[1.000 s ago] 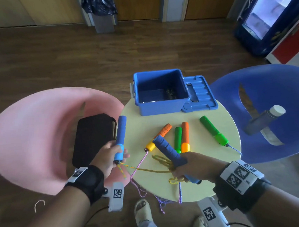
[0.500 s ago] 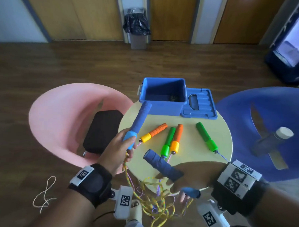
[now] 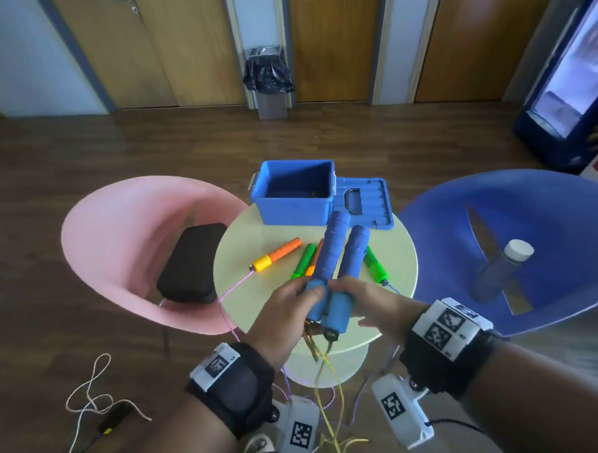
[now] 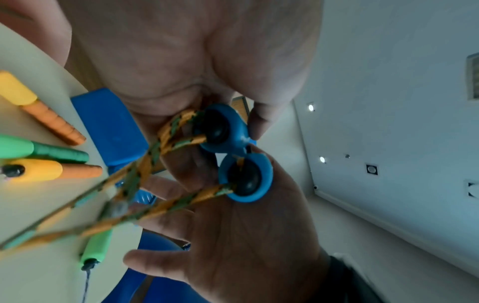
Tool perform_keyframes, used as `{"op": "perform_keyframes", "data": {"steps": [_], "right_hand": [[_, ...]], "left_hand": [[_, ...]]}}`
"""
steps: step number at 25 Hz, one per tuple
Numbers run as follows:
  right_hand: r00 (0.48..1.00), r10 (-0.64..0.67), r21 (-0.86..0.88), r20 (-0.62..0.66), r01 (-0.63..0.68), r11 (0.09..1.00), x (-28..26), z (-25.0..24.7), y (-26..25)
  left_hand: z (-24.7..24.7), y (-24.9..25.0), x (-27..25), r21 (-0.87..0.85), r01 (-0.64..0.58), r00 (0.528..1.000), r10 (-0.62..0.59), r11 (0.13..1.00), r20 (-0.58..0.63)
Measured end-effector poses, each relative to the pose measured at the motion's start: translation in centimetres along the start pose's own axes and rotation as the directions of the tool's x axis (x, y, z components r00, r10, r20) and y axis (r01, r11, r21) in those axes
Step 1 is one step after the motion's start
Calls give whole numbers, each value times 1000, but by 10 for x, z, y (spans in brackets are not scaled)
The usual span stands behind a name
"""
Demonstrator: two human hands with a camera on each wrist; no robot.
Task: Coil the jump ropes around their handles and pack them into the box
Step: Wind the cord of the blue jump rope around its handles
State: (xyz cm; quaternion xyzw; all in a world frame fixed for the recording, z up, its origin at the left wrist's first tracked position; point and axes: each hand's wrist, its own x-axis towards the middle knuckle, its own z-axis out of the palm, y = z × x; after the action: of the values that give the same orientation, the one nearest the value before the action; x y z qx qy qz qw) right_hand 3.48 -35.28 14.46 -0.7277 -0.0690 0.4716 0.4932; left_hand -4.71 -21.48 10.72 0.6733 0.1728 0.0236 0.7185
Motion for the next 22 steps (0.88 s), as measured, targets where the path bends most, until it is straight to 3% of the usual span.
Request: {"op": "perform_keyframes", "data": {"steps": [4,8,9,11,13,14,15,17,18,19,20,22], "right_hand": [[992,-105,147,-70,115,983,-8,-9,6],[971,-189,125,-146,208,970,-21,-14,9],[945,-233,94,-230,259,961,-24,-19,9],[844,-285,36,-454,338,941,-31,-36,12],[730,-407,-84,-549,436,896,-41,-54,18],[680,-540,-271,-496,469,841,-45,-61,24],[664,-664,-526,-344,449,722,-52,-64,28],[712,-702,-906,17,308,290,-56,-61,34],[738,-667,-969,99,225,106,-53,-59,37],[765,-632,-985,125,173,15,-50,-56,38],[783,-612,-990,116,142,-7,-48,-53,36],[775,-630,-994,43,94,48,-46,-50,25]], "left_hand": [[18,1,-4,-152,-26,989,47,988,137],[30,5,-7,-77,-79,981,91,994,169],[31,7,-6,-53,-94,983,101,994,156],[28,11,-1,23,-75,984,71,997,163],[21,20,2,205,-34,973,-15,978,232],[16,25,4,335,-30,962,-65,942,267],[13,32,6,442,-25,949,-117,897,292],[10,48,8,512,-25,916,-185,858,355],[10,56,8,513,-53,888,-194,857,417],[10,64,8,507,-78,855,-204,858,477],[10,70,8,488,-85,831,-208,869,515],[10,72,10,401,-69,853,-155,913,499]]}}
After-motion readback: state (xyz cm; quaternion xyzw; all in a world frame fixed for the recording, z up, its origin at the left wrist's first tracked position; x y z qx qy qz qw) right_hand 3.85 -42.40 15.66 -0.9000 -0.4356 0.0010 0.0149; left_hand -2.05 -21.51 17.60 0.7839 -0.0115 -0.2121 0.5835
